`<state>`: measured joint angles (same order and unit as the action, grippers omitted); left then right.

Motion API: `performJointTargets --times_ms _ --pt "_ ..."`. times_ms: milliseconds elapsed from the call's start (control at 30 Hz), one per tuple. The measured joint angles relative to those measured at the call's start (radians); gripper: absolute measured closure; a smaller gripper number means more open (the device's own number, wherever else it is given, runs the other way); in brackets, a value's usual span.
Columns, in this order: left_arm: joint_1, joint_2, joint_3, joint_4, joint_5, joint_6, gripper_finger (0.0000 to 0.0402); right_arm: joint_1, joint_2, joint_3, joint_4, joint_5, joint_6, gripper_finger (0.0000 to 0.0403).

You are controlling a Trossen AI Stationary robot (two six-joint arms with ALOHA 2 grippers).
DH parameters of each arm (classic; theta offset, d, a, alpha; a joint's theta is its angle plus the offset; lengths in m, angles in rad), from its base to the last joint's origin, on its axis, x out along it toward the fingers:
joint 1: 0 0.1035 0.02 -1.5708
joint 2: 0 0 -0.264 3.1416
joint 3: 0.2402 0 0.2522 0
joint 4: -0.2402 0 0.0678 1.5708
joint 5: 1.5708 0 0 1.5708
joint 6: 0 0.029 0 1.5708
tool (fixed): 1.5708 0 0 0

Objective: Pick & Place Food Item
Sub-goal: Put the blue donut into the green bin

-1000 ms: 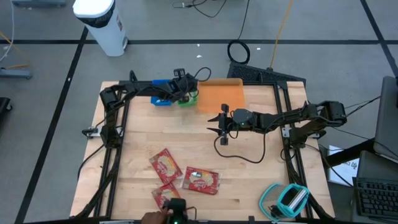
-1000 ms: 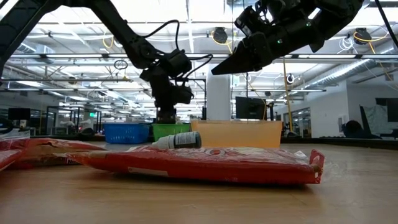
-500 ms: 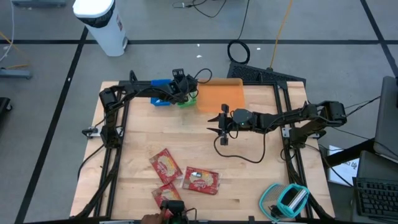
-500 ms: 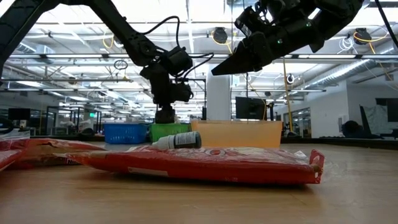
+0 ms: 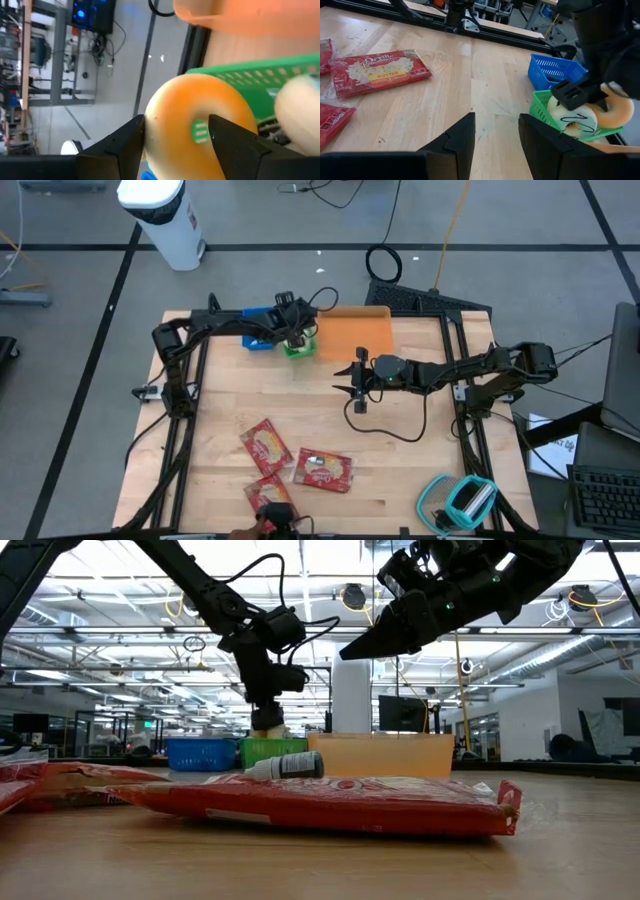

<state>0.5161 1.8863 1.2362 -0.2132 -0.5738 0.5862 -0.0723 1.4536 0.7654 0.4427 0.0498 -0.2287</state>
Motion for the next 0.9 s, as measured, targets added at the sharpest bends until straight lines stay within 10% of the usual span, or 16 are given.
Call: performJointTargets --times_ms 900 --pt "0.019 -0.017 0.000 -0.076 0.000 0.219 0.0183 0.000 0.000 0.000 -0.001 0.000 0.000 0.0264"
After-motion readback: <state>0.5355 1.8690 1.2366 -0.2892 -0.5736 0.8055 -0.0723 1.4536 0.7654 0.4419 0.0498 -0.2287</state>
